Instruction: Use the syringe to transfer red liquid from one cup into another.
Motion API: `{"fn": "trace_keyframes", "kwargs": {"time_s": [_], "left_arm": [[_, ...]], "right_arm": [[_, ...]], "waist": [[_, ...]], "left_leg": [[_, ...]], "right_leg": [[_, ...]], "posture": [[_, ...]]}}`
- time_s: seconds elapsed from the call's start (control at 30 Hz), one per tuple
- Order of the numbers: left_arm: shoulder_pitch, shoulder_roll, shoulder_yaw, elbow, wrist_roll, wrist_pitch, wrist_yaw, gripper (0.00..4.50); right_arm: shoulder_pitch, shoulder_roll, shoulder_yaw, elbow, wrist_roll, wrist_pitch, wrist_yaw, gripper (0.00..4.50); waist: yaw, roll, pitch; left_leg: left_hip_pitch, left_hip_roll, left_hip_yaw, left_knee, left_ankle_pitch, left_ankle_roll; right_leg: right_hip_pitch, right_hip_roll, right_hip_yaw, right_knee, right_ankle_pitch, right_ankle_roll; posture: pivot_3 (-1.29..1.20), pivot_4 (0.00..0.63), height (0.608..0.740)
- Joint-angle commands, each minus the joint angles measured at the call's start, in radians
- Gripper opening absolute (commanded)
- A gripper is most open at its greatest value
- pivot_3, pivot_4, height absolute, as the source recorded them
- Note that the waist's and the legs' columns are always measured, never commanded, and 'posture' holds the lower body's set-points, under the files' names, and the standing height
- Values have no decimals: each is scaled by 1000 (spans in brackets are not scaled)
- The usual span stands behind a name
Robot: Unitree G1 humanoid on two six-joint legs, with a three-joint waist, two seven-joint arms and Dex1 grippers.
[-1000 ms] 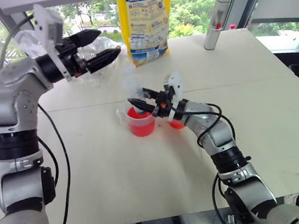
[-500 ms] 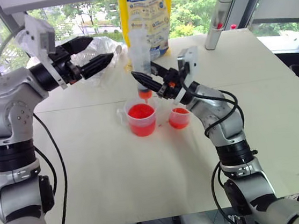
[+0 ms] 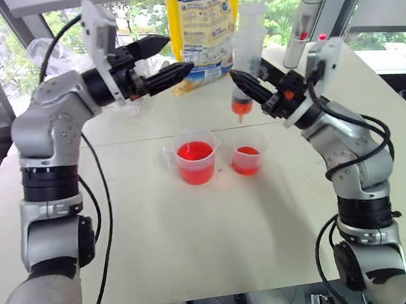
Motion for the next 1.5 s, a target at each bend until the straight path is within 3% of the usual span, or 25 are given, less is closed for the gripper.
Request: {"fn": "trace_keyframes", "kwargs": {"time_s": [0.03, 0.27, 0.7, 0.8, 0.83, 0.87, 1.03, 1.07, 1.5], "left_arm": [[-91, -51, -24, 67, 26, -66, -37, 4469], [-211, -169, -55, 214, 60, -132, -95, 4469], [-298, -284, -73, 407, 113, -167, -169, 4469], [-312, -304, -71, 453, 130, -184, -175, 3699], [-315, -309, -71, 465, 137, -187, -174, 3012], [-316, -313, -71, 472, 141, -189, -177, 2707], [-322, -329, -65, 505, 154, -201, -181, 257], [-324, -330, -63, 510, 154, -202, -182, 24], [-280, -344, -99, 488, 187, -191, -223, 24]], "right_arm": [[56, -5, -4, -20, -19, -43, -7, 1369], [120, 17, 26, 0, -60, -97, -27, 1369], [147, 15, 33, -14, -64, -116, -49, 1369], [142, 15, 36, -11, -65, -118, -53, 1369], [140, 14, 36, -9, -65, -118, -53, 1369], [140, 14, 36, -9, -66, -119, -53, 1369], [138, 11, 37, -10, -66, -119, -54, 1369], [137, 11, 37, -9, -67, -119, -54, 1369], [119, -6, 22, -50, -53, -94, -61, 1369]], "waist": [[1, 0, 0], [-2, 0, 0], [-1, 0, 0], [-1, 0, 0], [-1, 0, 0], [-1, 0, 0], [0, 0, 0], [0, 0, 0], [0, 0, 0]], "left_leg": [[0, 0, 0, 0, 0, 0], [-1, -1, 0, 0, 0, 0], [-1, 0, 0, 0, 0, 0], [-1, 0, 0, 0, 0, 0], [-1, 0, 0, 0, 0, 0], [-1, 0, 0, 0, 0, 0], [-1, 0, 0, 0, 0, 0], [-1, 0, 0, 0, 0, 0], [-1, 0, 0, 0, 0, 0]], "right_leg": [[0, 0, 0, 0, 0, 0], [-1, 2, 0, 0, 0, 0], [-1, 3, 0, -1, 0, 0], [-1, 4, 0, -1, 0, 0], [-1, 4, 0, -1, 0, 0], [-1, 4, 0, -1, 0, 0], [-1, 4, 0, -1, 0, 0], [-1, 4, 0, -1, 0, 0], [-1, 4, 0, -1, 0, 0]], "posture": [[0, 150, 740], [0, 150, 740], [0, 150, 740], [0, 150, 740], [0, 150, 740], [0, 150, 740], [0, 150, 740], [0, 150, 740], [0, 150, 740]]}}
